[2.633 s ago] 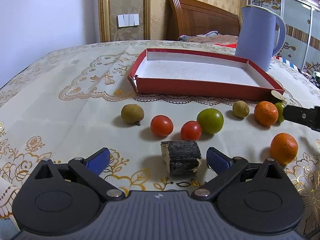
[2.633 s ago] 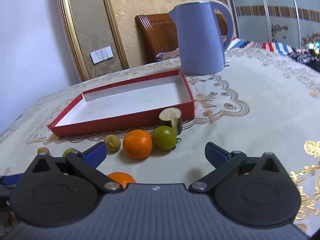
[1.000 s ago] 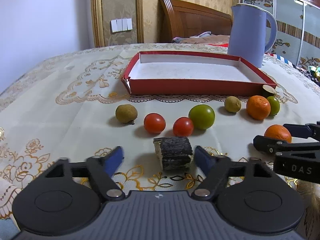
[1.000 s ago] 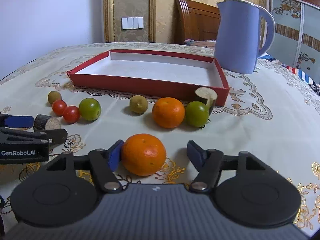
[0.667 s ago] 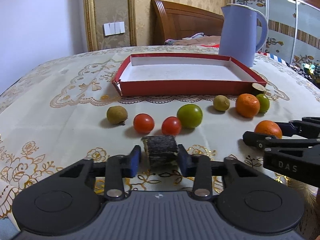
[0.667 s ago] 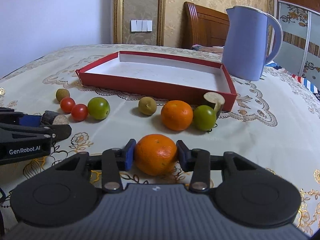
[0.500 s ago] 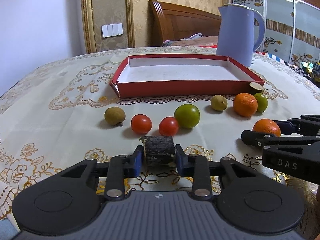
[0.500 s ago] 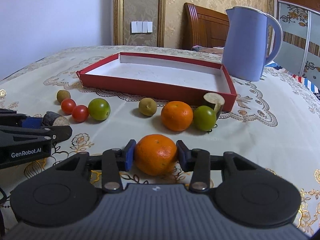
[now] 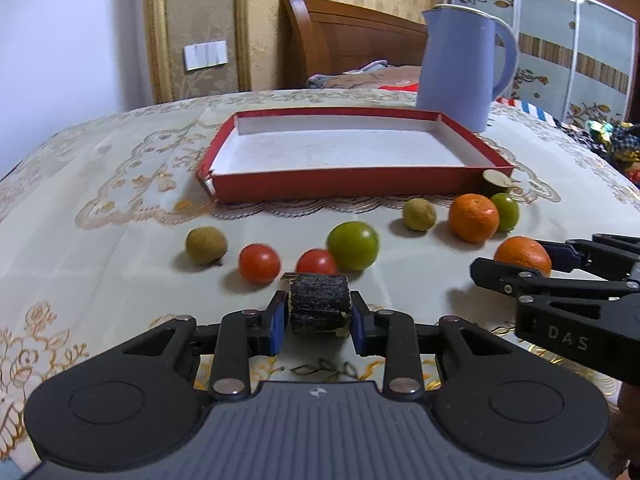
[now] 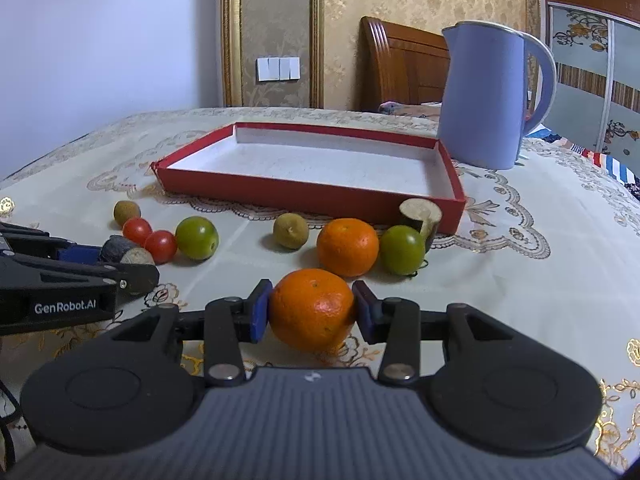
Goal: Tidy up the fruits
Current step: 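Carry the dark cylinder and the orange with both grippers into the red tray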
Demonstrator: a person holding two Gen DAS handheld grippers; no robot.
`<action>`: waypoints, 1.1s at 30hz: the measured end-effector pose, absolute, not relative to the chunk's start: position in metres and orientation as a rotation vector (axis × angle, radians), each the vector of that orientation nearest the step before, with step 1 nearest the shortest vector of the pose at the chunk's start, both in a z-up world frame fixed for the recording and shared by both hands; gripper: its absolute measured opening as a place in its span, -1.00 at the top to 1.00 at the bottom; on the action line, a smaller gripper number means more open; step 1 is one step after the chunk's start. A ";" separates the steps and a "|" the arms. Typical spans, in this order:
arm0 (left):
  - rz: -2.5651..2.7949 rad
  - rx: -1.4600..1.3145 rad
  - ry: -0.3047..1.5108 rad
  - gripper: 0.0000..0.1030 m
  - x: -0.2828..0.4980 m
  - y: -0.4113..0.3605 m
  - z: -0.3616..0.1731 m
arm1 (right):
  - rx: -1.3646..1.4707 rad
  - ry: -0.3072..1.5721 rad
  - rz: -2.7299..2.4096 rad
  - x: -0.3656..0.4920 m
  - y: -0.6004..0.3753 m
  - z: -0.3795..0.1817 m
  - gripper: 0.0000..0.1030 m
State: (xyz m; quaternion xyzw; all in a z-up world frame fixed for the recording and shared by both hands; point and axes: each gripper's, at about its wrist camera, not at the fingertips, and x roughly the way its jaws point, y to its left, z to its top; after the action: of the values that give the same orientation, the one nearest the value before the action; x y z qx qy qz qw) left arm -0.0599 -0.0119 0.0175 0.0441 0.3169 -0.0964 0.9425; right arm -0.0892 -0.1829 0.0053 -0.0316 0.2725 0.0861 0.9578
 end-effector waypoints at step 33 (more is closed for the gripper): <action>-0.121 0.136 0.608 0.39 0.106 -0.050 0.041 | -0.076 0.572 0.005 0.089 -0.205 0.029 0.21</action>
State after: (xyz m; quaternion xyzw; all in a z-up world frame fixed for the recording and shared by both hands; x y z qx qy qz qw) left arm 0.1061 -0.0504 0.0413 0.0668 0.2987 -0.0593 0.9502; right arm 0.0885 -0.2052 0.0293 -0.0373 0.2822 0.0024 0.9586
